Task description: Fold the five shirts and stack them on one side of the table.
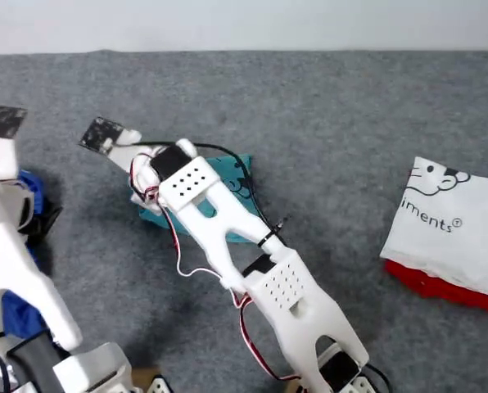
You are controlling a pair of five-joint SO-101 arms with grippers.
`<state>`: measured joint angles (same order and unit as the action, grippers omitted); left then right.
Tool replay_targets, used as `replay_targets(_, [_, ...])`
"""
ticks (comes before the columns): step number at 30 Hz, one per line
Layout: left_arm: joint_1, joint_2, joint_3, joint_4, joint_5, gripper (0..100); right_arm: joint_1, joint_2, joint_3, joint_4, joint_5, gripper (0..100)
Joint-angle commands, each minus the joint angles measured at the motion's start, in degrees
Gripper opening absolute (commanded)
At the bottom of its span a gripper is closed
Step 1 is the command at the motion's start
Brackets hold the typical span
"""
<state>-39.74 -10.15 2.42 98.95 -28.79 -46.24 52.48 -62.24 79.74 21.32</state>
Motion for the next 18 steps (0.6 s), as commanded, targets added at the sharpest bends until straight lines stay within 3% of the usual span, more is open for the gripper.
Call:
replay_targets(1, [-5.7,-2.2,-0.5,-1.0,-0.2,1,-1.1,-1.1,-11.9,3.8,0.5,22.9])
replay_targets(6, [-11.7,-2.2,-0.6,-1.8,-0.4,1,3.5,-1.0,-20.3,11.1,0.6,21.2])
replay_targets(9, [-14.4,-2.2,-0.6,-1.8,-0.4,1,8.2,-0.7,-20.5,15.0,1.8,10.6])
replay_targets(12, [-16.7,-2.2,-0.6,-2.5,-0.5,1,12.4,-0.6,-16.2,18.1,9.1,0.2])
replay_targets(18, [-21.6,-2.1,-0.5,-4.7,-0.4,1,17.9,-0.7,-7.2,23.1,11.1,1.0])
